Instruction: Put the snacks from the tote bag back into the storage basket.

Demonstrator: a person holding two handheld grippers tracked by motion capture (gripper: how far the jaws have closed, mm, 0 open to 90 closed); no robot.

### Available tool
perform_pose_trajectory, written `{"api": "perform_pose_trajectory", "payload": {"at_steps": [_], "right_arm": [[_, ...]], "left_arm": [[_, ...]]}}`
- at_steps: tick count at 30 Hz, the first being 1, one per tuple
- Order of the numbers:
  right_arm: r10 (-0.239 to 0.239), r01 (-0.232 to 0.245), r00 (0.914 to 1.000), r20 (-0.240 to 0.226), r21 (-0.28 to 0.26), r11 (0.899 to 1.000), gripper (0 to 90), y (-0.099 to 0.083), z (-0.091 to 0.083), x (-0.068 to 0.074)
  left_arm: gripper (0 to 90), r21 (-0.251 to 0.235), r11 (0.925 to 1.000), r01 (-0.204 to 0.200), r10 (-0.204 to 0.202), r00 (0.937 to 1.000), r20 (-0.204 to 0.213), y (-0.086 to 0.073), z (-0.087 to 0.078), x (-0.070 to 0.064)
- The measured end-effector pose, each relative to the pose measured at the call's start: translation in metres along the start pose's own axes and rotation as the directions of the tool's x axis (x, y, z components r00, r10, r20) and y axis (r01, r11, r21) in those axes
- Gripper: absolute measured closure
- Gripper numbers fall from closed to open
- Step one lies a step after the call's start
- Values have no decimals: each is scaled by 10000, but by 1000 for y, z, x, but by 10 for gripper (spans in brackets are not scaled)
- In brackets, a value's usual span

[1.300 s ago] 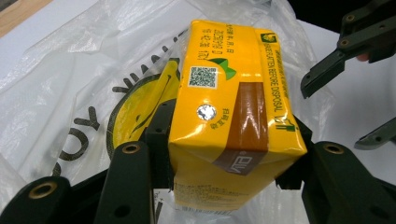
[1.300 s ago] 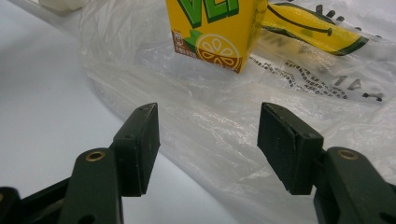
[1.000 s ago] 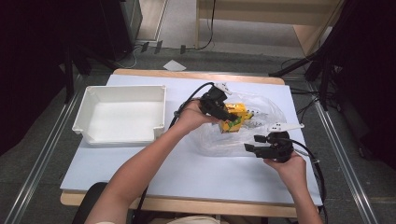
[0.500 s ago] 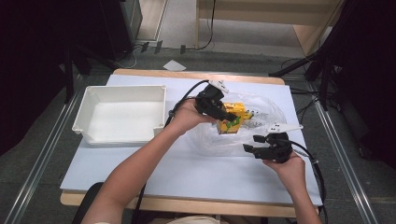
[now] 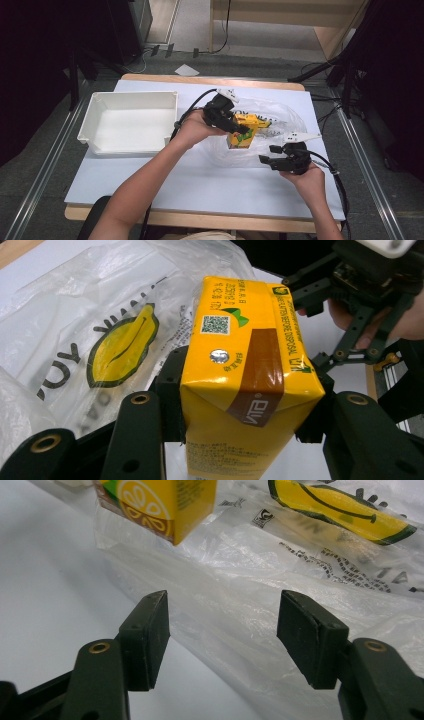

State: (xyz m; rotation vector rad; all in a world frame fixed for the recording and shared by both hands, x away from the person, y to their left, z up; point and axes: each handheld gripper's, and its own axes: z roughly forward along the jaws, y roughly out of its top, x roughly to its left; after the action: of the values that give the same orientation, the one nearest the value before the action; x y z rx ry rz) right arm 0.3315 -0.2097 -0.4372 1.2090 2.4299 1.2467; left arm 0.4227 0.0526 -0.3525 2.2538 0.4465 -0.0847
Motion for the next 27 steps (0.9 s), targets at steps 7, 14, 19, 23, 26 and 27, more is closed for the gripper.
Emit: {"api": "perform_pose_trajectory", "payload": {"at_steps": [7, 14, 19, 23, 26, 27], "right_arm": [[-11, 11, 10000, -22, 36, 10000, 384, 0, 2, 0], [-14, 14, 10000, -48, 7, 10000, 384, 1, 2, 0], [-6, 6, 9999, -125, -18, 10000, 384, 3, 2, -1], [-60, 60, 9999, -119, -18, 10000, 384, 3, 3, -1], [-80, 80, 9999, -125, -28, 10000, 384, 4, 3, 0], [-126, 125, 9999, -92, -67, 9999, 384, 5, 2, -1]], "left_arm": [[524, -2, 9999, 121, -121, 9999, -14, -4, -10, -2], [524, -84, 9998, 172, -172, 9998, 68, -4, -22, -3], [524, -286, 9992, 292, -292, 9996, -18, -5, -33, -2], [524, -334, 9990, 295, -298, 9995, -75, -5, -41, 0], [524, -412, 9985, 357, -361, 9993, -101, -7, -46, 2], [524, -399, 9983, 416, -422, 9990, -137, -8, -48, 2]]}}
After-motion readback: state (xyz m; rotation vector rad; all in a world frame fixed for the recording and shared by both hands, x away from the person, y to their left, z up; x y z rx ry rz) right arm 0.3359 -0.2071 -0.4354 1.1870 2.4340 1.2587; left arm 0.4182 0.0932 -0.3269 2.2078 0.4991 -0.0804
